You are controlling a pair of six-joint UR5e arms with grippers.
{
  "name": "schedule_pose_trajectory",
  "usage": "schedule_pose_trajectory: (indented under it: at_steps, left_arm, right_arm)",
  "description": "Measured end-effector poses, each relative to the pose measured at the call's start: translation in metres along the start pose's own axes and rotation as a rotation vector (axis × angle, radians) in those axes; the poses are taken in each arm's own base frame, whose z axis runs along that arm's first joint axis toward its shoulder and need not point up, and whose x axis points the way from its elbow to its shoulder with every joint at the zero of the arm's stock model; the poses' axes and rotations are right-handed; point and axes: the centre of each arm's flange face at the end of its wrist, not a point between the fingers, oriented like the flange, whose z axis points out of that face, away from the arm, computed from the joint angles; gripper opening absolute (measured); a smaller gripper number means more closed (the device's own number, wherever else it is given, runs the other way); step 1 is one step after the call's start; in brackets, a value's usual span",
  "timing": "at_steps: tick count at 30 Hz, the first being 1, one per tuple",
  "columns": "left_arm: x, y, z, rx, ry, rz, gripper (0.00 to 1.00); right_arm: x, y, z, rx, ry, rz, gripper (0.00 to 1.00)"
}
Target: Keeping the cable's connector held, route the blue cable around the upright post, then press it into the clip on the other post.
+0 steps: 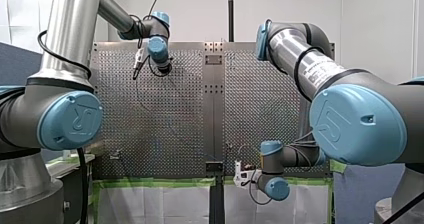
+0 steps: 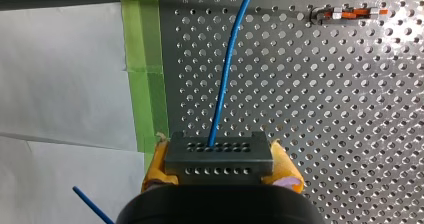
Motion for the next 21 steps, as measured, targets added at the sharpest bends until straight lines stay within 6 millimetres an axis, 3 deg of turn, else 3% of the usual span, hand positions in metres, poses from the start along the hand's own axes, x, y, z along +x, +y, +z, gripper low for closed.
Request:
schedule_pose_trajectory:
  at_steps: [13, 21]
  left_arm:
    - [0.000, -0.012, 0.008, -0.015, -0.059, 0.055, 1.00]
    - [0.031, -0.028, 0.019, -0.039, 0.010, 0.135, 1.00]
  right_arm:
    - [0.001, -0.002, 0.001, 0.003, 0.010, 0.003, 0.00]
    - [0.001, -0.002, 0.001, 0.009, 0.012, 0.006, 0.00]
